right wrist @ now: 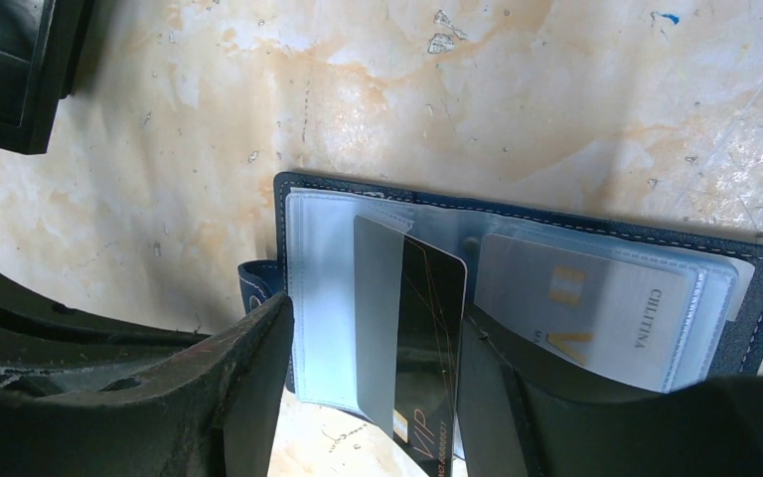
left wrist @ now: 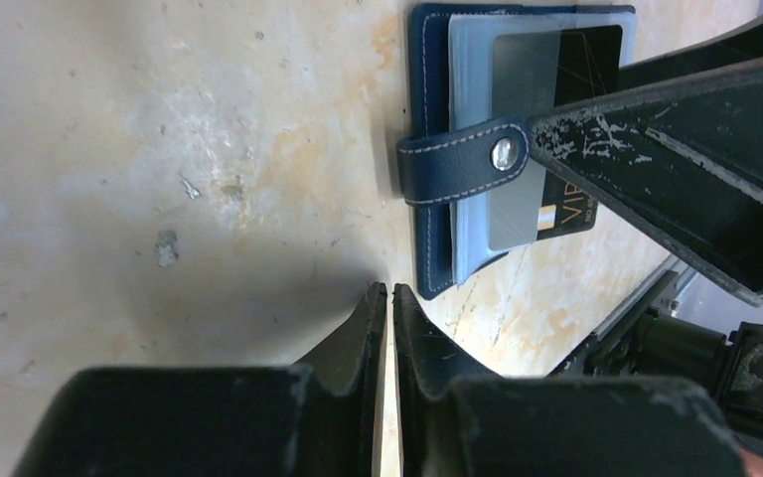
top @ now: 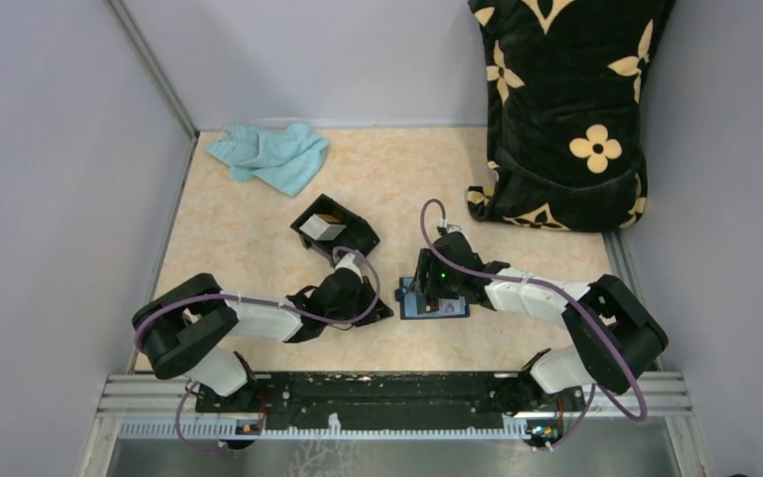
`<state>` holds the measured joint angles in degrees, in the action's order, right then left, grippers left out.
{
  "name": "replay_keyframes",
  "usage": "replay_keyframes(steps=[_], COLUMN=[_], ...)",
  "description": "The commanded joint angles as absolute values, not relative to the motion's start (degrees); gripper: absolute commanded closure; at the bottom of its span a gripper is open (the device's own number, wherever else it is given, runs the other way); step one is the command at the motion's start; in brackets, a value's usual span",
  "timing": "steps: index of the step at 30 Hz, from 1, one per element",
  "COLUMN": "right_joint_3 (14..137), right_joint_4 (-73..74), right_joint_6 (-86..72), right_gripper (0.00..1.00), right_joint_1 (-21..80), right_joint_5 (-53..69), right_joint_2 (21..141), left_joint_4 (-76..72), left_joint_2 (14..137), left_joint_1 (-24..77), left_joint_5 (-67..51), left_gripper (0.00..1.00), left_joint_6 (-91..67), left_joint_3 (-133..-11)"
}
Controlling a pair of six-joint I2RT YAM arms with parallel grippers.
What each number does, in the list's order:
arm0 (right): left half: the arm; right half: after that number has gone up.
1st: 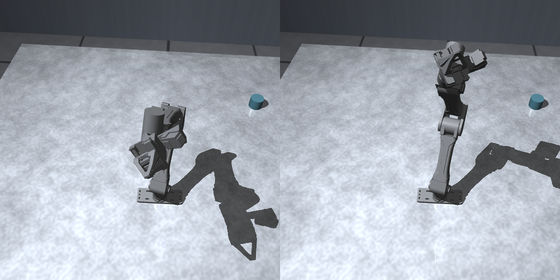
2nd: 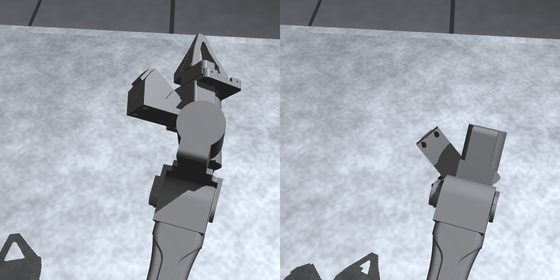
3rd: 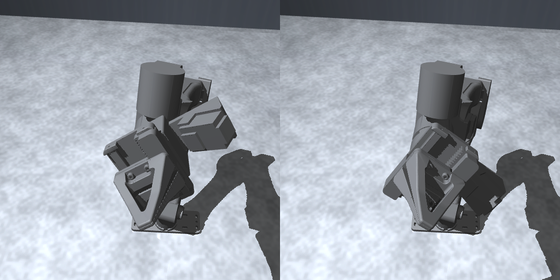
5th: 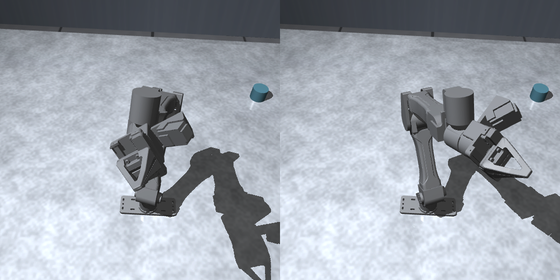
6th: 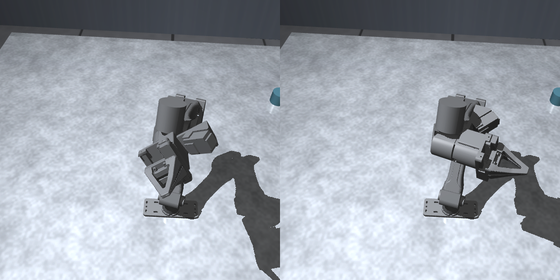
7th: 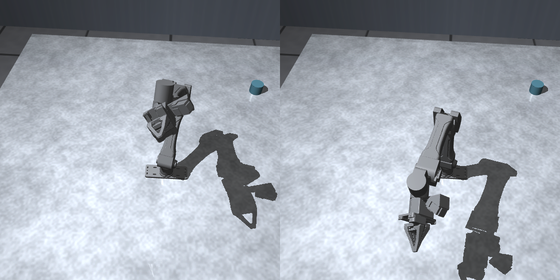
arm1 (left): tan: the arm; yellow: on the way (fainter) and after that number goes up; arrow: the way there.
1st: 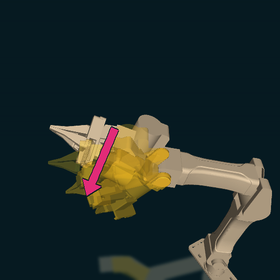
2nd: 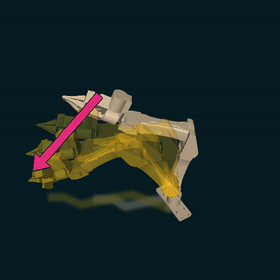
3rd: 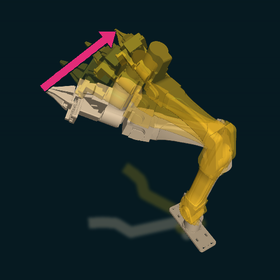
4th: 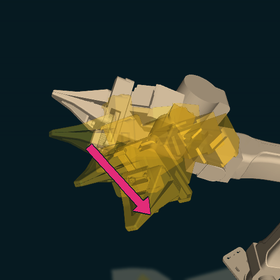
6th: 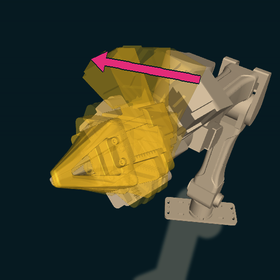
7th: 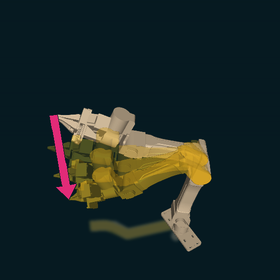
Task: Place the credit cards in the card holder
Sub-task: Insert the credit card into the card holder.
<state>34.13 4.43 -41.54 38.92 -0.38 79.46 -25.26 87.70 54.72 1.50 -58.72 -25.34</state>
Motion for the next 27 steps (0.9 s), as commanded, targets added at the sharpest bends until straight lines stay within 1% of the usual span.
replay_keyframes(steps=[1, 3, 8, 15, 22, 27], right_joint_3=[32.9, 32.8, 31.8, 30.9, 30.2, 29.9], right_joint_4=[10.4, 9.8, 8.0, 6.3, 5.1, 4.6], right_joint_6=[-39.6, -39.5, -40.0, -40.6, -41.3, -41.6], right_gripper=[0.42, 0.42, 0.43, 0.43, 0.44, 0.44], right_joint_1=[39.0, 39.1, 39.0, 39.0, 39.0, 39.0], right_joint_5=[-4.8, -4.3, -3.4, -2.2, -0.9, -0.2], right_joint_2=[79.8, 80.0, 80.2, 80.1, 79.3, 78.8], left_joint_4=[-26.8, -26.7, -28.2, -26.8, -26.0, -20.8], left_joint_2=[87.8, 86.6, 83.8, 86.0, 90.8, 93.7], left_joint_1=[56.3, 56.9, 58.9, 61.3, 63.1, 64.3], left_joint_5=[1.1, 2.2, 4.5, 6.4, 8.2, 11.4], left_gripper=[0.88, 0.87, 0.8, 0.71, 0.7, 0.71], left_joint_6=[-60.2, -60.2, -59.7, -58.3, -57.4, -56.4], left_joint_3=[-23.4, -23.5, -23.7, -28.3, -32.9, -37.5])
